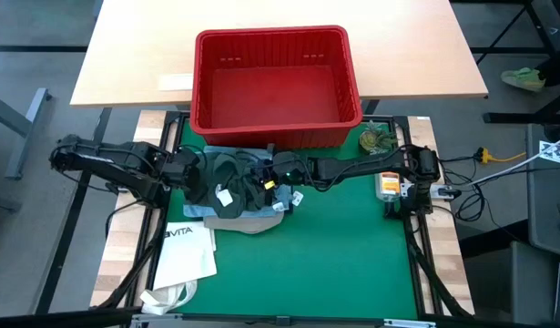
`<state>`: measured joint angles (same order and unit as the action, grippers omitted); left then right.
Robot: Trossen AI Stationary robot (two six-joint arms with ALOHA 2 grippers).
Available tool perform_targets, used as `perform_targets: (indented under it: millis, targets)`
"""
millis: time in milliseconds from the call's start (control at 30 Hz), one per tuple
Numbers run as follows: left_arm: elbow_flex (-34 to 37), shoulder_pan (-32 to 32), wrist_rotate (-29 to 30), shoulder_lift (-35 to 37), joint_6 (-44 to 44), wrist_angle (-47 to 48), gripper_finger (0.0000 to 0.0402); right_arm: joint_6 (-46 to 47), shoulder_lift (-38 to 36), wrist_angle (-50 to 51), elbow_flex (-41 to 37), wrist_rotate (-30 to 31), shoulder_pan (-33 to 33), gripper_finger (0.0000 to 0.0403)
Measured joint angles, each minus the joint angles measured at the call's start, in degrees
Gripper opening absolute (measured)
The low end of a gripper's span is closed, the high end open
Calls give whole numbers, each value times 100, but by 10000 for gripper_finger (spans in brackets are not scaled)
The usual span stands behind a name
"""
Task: Fold Laundry from Bin
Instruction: Stack the folded green polo shirt on top of the folded light blue pants
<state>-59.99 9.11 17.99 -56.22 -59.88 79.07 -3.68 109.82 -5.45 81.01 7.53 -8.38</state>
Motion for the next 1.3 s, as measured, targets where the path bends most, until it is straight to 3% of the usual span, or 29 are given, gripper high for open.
perform_targets:
  millis: [167,433,600,867,1100,1300]
  targets:
    - [0,1,22,-135,35,212,39,-300,0,66,0,-22,4,47]
    - [0,1,107,-288,48,459,113,-744,0,369,-2,-40,4,144]
    - [0,1,63,-293,4,767,151,-1193,-112,756,-11,173,-22,184]
    - [0,1,-119,-174,-410,1095,156,-1428,-615,1650,-11,590,-33,193]
    - [-2,1,-228,-95,-604,1101,142,-1615,-991,2331,-9,599,-31,193]
    - [-2,1,234,-123,-1002,725,136,-1745,-1135,2912,-9,599,-28,193]
